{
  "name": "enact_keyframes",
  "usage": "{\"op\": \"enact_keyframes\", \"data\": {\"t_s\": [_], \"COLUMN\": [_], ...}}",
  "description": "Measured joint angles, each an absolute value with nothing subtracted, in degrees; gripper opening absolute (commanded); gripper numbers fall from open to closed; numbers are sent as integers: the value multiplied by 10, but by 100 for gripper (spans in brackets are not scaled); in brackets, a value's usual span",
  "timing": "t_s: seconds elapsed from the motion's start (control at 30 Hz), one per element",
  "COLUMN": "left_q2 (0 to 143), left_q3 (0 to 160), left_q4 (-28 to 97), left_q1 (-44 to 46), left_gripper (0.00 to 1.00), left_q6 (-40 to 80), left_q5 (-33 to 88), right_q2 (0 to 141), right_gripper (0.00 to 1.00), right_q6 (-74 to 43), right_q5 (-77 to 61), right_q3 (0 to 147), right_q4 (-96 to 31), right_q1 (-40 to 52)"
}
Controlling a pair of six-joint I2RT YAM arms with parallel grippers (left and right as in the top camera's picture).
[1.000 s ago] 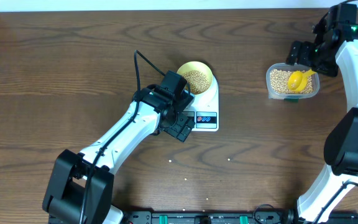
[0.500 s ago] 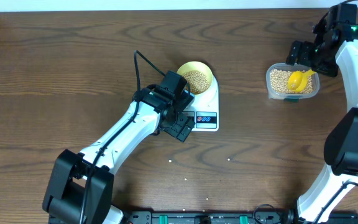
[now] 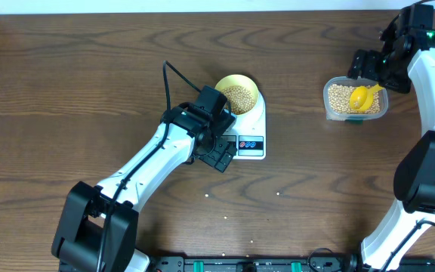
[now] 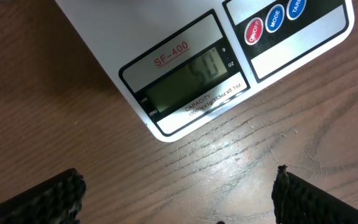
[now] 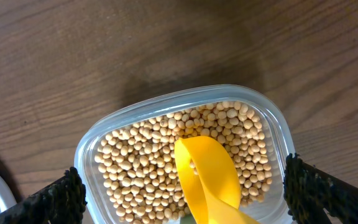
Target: Scoop item into bowl and weigh 50g on scale
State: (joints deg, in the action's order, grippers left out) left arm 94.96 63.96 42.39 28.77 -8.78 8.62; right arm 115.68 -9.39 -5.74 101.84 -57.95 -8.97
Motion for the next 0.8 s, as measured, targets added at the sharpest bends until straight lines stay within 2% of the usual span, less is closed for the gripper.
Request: {"op": "enact_keyframes", "data": {"t_s": [0.33,0.8], "left_q2": [950,950], "left_q3": [640,640], "left_q4": [424,424], "left_q1": [288,288], "left_gripper": [98,98], "left_q6": [-88,-88], "left_q5": [86,86], "right_q2": [1157,1157], "right_gripper": [99,99], "right_q6": [-80,-86], "right_q5": [-67,9], "right_q3": [1018,1018], "right_q4": [-557,-391], "right_q1": [-90,-89]}}
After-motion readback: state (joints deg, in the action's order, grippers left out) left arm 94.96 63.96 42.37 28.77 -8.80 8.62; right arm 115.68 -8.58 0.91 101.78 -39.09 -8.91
